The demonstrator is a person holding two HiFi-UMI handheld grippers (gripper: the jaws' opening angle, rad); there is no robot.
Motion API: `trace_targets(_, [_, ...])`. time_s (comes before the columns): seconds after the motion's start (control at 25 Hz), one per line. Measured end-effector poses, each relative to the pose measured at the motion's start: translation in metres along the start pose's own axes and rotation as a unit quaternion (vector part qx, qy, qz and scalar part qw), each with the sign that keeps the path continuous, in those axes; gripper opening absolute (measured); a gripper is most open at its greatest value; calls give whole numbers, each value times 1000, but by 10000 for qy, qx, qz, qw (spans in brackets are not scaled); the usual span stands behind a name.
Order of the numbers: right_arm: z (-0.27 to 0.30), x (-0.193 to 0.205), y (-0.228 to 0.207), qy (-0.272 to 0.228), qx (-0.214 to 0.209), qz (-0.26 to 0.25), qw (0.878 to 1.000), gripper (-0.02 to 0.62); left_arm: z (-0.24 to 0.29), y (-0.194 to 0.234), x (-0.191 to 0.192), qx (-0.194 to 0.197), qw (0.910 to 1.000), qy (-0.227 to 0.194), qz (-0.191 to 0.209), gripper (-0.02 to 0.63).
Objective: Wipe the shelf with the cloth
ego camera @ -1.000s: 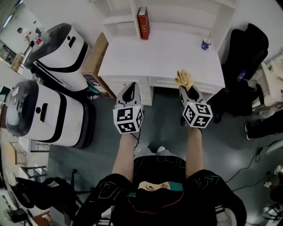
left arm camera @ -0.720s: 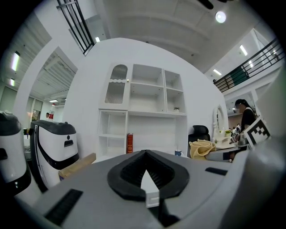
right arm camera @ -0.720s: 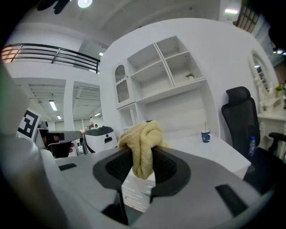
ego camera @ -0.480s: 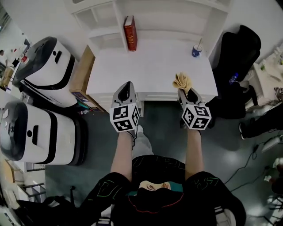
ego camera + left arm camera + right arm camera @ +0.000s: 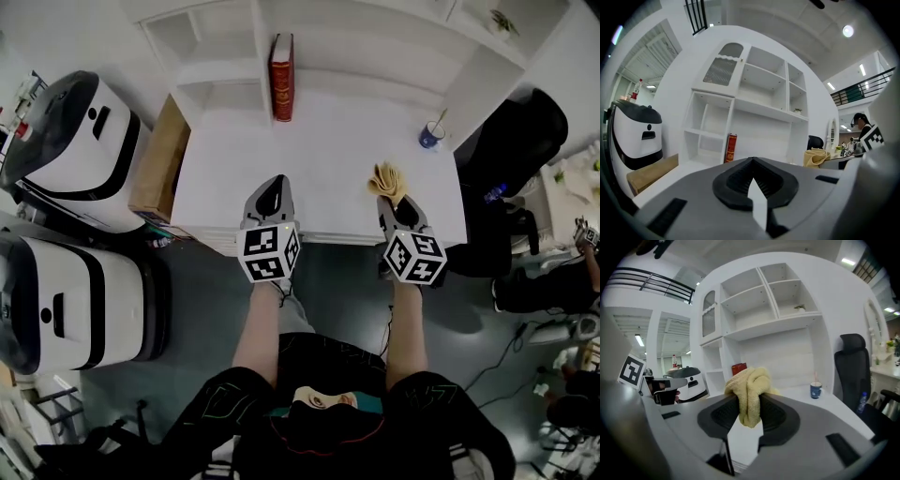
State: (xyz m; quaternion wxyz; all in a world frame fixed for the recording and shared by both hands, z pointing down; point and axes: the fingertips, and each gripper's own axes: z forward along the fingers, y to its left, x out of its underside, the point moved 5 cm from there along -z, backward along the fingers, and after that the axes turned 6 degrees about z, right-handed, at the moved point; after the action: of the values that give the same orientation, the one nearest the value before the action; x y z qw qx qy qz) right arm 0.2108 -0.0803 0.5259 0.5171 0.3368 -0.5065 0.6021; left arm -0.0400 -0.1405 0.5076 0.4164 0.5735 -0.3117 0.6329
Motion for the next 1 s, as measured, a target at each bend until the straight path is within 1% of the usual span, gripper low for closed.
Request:
trace_targets(0.08, [32,-1,21,103,-206,-60,9997,121,11,29,-1,-166,9998,45,-60,-2])
trace_targets(0.28, [104,-8,74,216,-632,-155,9976,121,36,90,0,-392,9990,130,-157,-2])
trace_targets(0.36, [128,-16,91,186,-778,-245,9965,121,48,110,-2,-448,9987,121,-198,-2])
trace_targets(0.44, [147,-25,100,135,-830,-301,9960,121,62,121,-8,-424,9989,82,-199,-2])
trace_targets(0.56, [166,-36,106,51,-808,-359,9961,121,83,132,-17,-296,9994,-1,-165,-2])
trace_targets(0.68, [177,-51,107,-123,-889,-379,9952,121,104,135,-25,-155,9996,-111,-190,-2])
trace_targets(0.84, [180,-86,103,-444,-973,-502,9930,121,126,126,-42,0,9995,-255,-205,-2])
trace_targets(0.92, [184,-108,103,-635,-1034,-590,9909,121,136,119,-58,69,9990,-415,-144,-2])
trace_targets(1.0, [191,-124,106,-752,-1182,-716,9875,121,146,110,-76,126,9982,-592,-46,-2])
